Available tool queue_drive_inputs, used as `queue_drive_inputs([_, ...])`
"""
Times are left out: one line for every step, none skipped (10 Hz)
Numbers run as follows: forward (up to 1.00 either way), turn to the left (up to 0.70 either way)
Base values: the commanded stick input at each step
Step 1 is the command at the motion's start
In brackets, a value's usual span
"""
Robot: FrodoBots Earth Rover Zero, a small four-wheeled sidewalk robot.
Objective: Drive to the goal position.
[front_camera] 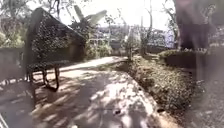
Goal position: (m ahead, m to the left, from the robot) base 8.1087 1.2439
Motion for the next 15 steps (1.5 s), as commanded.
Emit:
queue_drive_inputs([0.5, 0.0])
queue_drive_inputs([0.5, -0.5])
queue_drive_inputs([0.5, -0.49])
queue_drive_inputs([0.5, -0.46])
queue_drive_inputs([0.5, -0.03])
queue_drive_inputs([0.5, 0.0])
queue_drive_inputs([0.5, 0.0])
queue_drive_inputs([0.5, 0.0])
queue_drive_inputs([0.5, 0.0])
queue_drive_inputs([0.5, 0.0])
queue_drive_inputs([0.5, 0.0])
queue_drive_inputs([0.5, 0.0])
queue_drive_inputs([0.5, 0.0])
queue_drive_inputs([0.5, 0.0])
queue_drive_inputs([0.5, 0.0])
